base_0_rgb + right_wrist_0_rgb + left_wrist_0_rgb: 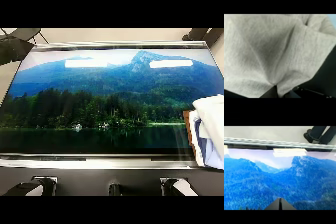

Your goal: Fold the shirts.

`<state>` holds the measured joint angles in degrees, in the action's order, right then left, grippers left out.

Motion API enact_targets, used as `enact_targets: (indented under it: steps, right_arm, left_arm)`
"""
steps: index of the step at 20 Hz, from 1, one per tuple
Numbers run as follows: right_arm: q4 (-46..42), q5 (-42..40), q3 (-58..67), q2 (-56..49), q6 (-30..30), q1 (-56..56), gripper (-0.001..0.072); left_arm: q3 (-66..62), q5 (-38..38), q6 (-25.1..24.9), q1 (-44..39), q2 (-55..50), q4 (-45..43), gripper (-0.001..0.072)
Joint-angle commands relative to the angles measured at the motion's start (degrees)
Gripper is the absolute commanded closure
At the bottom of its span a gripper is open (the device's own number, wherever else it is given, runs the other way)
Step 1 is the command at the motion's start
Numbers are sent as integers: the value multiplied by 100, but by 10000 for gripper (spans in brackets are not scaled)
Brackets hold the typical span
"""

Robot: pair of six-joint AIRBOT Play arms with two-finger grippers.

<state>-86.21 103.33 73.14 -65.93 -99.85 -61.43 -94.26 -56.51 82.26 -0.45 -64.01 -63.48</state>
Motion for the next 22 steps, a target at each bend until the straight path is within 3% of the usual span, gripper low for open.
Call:
enact_targets:
  steps: [1, 5, 6, 7, 8, 10, 13, 16, 18, 19, 20, 21, 22]
  right_arm:
    - [-678, -520, -1099, 74, 168, -4, 667]
    - [-708, -776, -1222, 59, 166, -22, 659]
    - [-708, -901, -1220, 59, 175, -22, 478]
    - [-706, -922, -1150, 59, 378, -20, 174]
    - [-708, -903, -949, 59, 651, -7, 48]
    - [-590, -1296, -90, 59, 973, -2, 49]
    - [229, -2844, 1799, 63, 1174, 363, 51]
    - [457, -4280, 2933, 63, 1224, 2107, 97]
    - [466, -4256, 2944, 0, 1036, 3687, 99]
    - [404, -3847, 2859, -109, 741, 4474, 99]
    - [334, -3471, 2723, -282, 361, 5119, 99]
    - [313, -3029, 2559, -535, 17, 5674, 99]
    - [387, -2570, 2409, -802, -162, 6083, 98]
  left_arm:
    - [-4, 17, 2, 0, -13, 2, 681]
    - [-4, 13, 22, -2, -13, 4, 682]
    - [-4, 9, 20, -11, -13, 4, 682]
    - [-4, 9, 20, -11, -13, 4, 682]
    - [-11, 22, 15, -11, -13, 0, 682]
    - [-72, 57, -4, -11, -13, -109, 684]
    - [-518, -136, 70, -127, -249, -1036, 685]
    - [-1128, -1211, 675, -710, -946, -3751, 685]
    - [-1115, -1808, 699, -970, -1381, -4647, 681]
    - [-1012, -2022, 940, -966, -1528, -4513, 626]
    - [-811, -2350, 1303, -949, -1633, -4260, 403]
    - [-516, -2688, 1593, -942, -1687, -3945, 106]
    - [-26, -2865, 1685, -940, -1657, -3585, -13]
